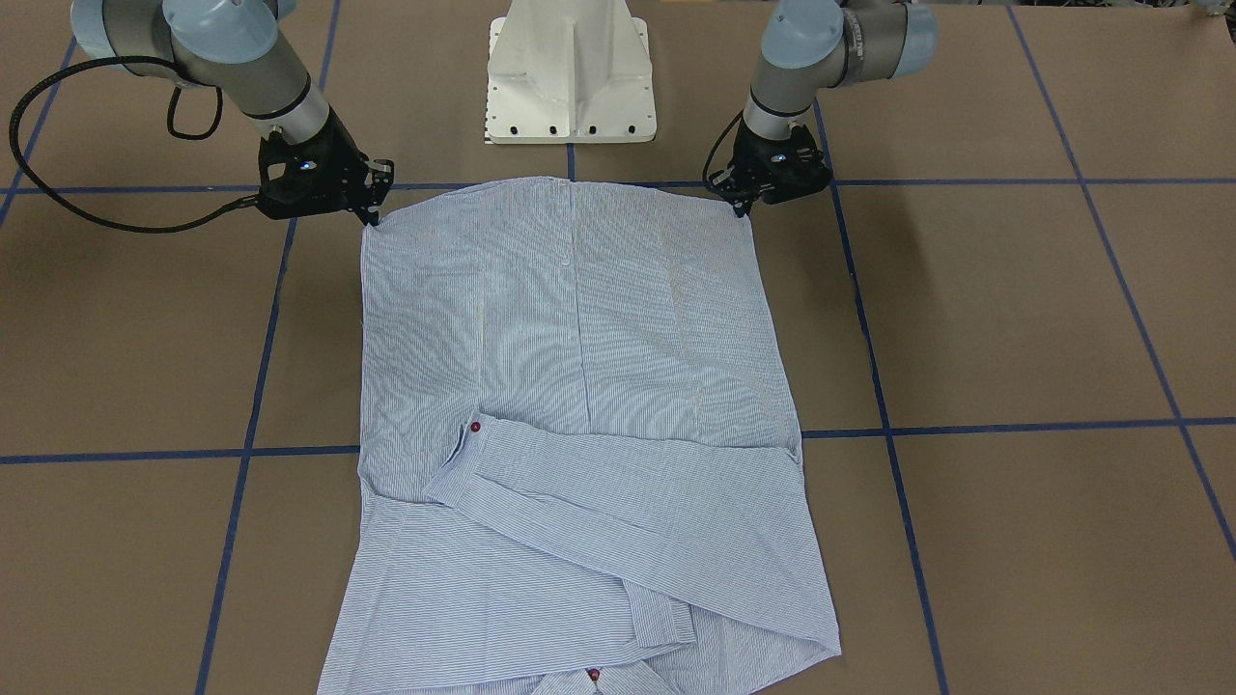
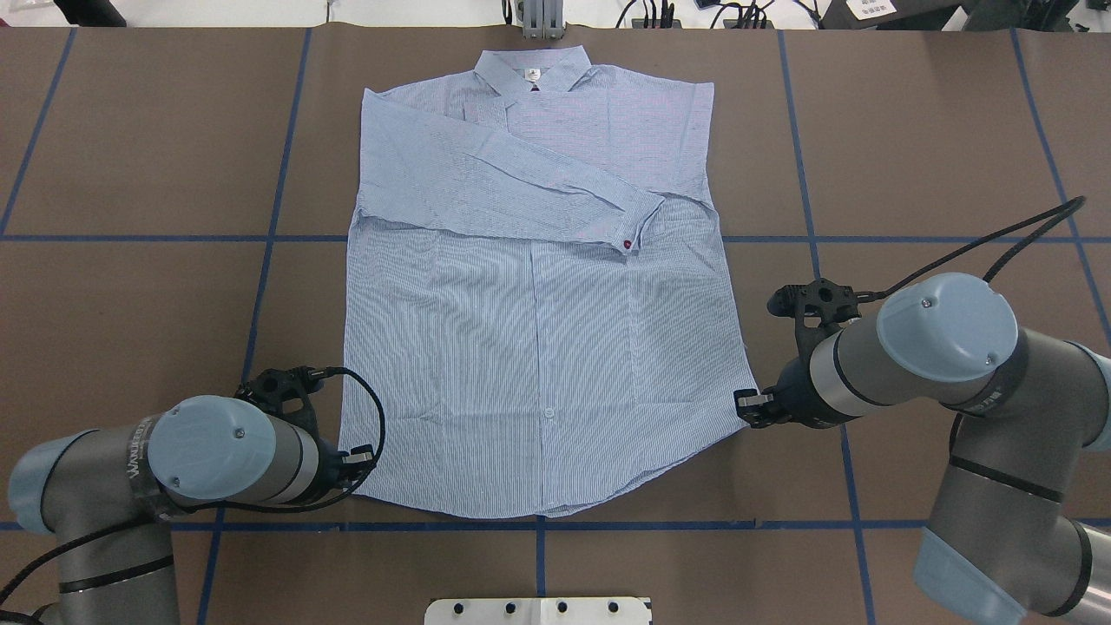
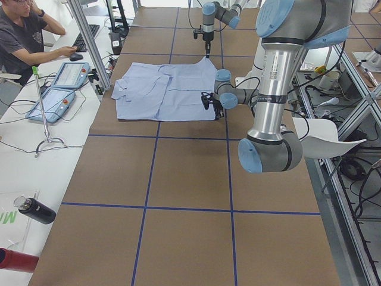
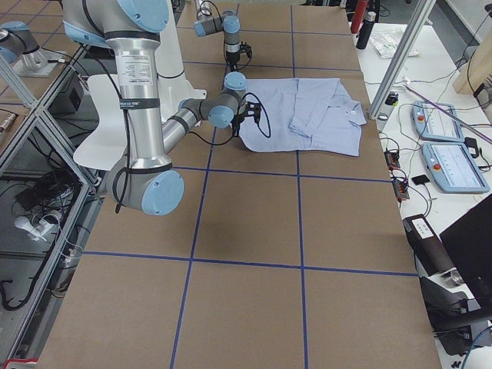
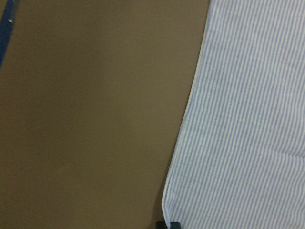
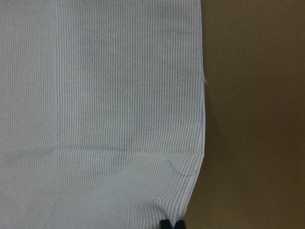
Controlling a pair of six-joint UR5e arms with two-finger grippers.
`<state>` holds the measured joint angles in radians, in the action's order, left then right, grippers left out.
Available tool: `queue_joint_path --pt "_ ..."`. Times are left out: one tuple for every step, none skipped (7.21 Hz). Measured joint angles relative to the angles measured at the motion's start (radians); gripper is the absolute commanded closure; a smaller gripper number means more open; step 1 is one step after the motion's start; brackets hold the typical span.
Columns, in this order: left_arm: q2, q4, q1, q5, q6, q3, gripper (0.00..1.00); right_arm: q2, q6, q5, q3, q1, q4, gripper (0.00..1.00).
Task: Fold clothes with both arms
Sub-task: 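Grasp the hem corners with both grippers and lift them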
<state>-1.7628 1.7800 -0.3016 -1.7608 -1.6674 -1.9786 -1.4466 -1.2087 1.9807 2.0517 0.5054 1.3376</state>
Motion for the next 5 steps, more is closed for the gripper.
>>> queue_joint_path --pt "0.004 -0.001 -0.004 -0.002 0.000 -0.035 1.00 0.000 -0.001 0.001 0.002 0.001 0.000 1.00" --pt "0.010 -0.018 -0.008 -0.004 0.000 -0.087 1.00 0.000 -0.012 0.004 0.009 0.002 -0.001 1.00" --pt "0.008 -0.066 -0.008 -0.011 0.000 -0.146 1.00 -0.001 -0.031 0.022 0.018 0.006 -0.002 1.00" --pt "0.005 -0.120 -0.008 -0.031 0.000 -0.206 1.00 -0.007 -0.041 0.061 0.035 0.017 -0.002 1.00" --pt "0.005 -0.153 -0.005 -0.054 0.000 -0.246 1.00 -0.032 -0.046 0.100 0.068 0.028 -0.003 1.00"
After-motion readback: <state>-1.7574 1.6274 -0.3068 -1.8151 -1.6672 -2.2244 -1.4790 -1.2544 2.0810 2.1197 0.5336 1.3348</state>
